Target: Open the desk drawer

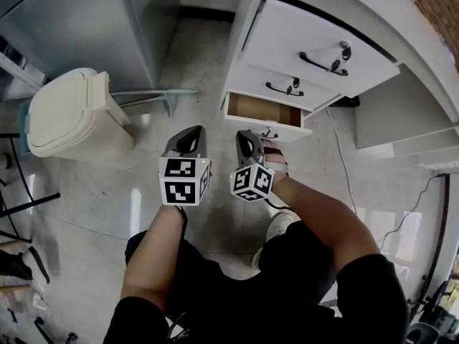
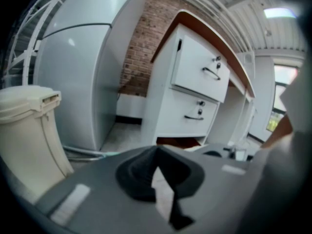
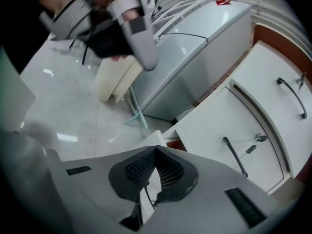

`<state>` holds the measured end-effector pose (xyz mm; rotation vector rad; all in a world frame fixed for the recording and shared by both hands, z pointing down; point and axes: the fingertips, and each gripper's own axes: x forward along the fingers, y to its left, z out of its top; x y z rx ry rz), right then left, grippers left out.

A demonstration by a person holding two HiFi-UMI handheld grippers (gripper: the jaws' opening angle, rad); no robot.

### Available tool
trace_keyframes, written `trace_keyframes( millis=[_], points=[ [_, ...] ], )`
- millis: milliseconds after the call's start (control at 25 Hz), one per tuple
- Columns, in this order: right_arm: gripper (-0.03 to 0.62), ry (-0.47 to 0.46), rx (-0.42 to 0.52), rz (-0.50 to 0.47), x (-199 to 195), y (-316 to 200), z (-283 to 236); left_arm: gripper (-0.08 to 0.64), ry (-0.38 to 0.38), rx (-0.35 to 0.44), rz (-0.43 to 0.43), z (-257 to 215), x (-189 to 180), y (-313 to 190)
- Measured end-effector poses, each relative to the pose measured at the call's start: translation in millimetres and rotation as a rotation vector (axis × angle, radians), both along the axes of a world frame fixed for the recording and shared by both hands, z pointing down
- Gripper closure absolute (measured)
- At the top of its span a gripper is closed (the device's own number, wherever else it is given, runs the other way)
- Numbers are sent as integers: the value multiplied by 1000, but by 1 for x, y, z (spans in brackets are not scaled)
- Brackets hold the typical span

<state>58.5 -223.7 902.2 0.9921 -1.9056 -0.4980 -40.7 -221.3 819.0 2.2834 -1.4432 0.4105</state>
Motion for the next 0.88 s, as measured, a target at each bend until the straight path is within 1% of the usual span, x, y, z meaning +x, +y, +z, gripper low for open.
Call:
trace_keyframes(
  millis=[160, 280, 360, 440, 600, 720, 800, 880],
  points=[
    [594, -217, 42, -41, -10, -6, -75, 563, 13, 20, -15, -12, -4, 0],
    [594, -364, 70, -23, -6, -13, -127, 563, 23, 45, -19, -29, -5, 0],
    [594, -452, 85, -13, -5, -15, -156, 563, 20, 58, -22, -40, -4, 0],
    [594, -521, 104, -34, -7, -14, -183, 563, 14, 69, -30, -52, -1, -1],
    [594, -601, 125, -47, 7, -8, -223, 563, -7, 103, -30, -89, 9, -5],
    [594, -635, 143, -35, 28, -13, -265, 563, -28, 119, -29, -134, 18, -7],
    [594, -651, 114, -5, 40, -14, -299, 563, -24, 107, -25, -174, 22, -3],
    [594, -660, 80, 11, 43, -11, -340, 563, 0, 86, -15, -221, 24, 1]
  ],
)
